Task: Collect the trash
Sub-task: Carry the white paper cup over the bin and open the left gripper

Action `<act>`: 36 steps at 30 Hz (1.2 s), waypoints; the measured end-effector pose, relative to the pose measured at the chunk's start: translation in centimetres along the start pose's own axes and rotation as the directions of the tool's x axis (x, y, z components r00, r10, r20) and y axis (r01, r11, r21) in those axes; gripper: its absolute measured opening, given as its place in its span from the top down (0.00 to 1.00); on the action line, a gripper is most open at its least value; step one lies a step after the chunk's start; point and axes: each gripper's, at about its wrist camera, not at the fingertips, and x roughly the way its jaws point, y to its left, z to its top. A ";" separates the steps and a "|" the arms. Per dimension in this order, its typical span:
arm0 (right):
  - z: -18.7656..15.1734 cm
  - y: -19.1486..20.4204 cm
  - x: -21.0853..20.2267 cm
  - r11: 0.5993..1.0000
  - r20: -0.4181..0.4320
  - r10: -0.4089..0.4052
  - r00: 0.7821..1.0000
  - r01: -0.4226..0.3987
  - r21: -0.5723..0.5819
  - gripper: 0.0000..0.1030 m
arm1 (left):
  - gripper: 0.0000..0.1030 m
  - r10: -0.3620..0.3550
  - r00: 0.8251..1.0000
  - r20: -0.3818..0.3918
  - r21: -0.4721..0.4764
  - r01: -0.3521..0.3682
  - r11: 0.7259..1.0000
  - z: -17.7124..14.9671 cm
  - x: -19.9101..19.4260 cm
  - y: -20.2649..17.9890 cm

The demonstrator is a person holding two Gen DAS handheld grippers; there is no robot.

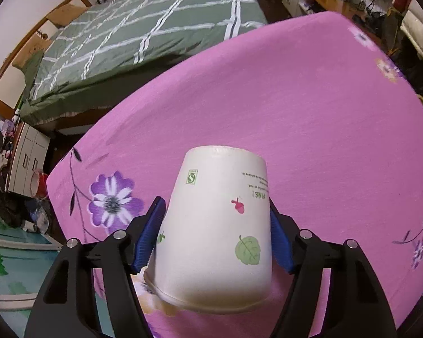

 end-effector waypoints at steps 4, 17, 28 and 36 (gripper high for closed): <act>-0.9 -1.4 -1.5 1.000 0.025 0.019 1.000 -0.019 0.004 0.18 | 0.34 -0.008 0.998 0.067 0.027 0.006 1.000 0.8 -2.3 -4.7; -5.3 -7.7 -6.4 0.998 0.111 -0.001 0.994 -0.005 0.055 0.18 | 0.34 -0.234 0.955 0.181 0.428 0.138 0.893 6.4 -9.8 -37.1; -9.1 -12.5 -9.2 0.996 0.144 -0.053 0.988 0.042 0.081 0.18 | 0.34 -0.303 0.952 0.030 0.576 0.232 0.784 9.8 -6.0 -57.2; -9.9 -14.6 -9.3 0.992 0.145 -0.046 0.988 0.029 0.122 0.17 | 0.13 -0.264 0.964 0.030 0.549 0.205 0.810 11.7 -0.9 -59.0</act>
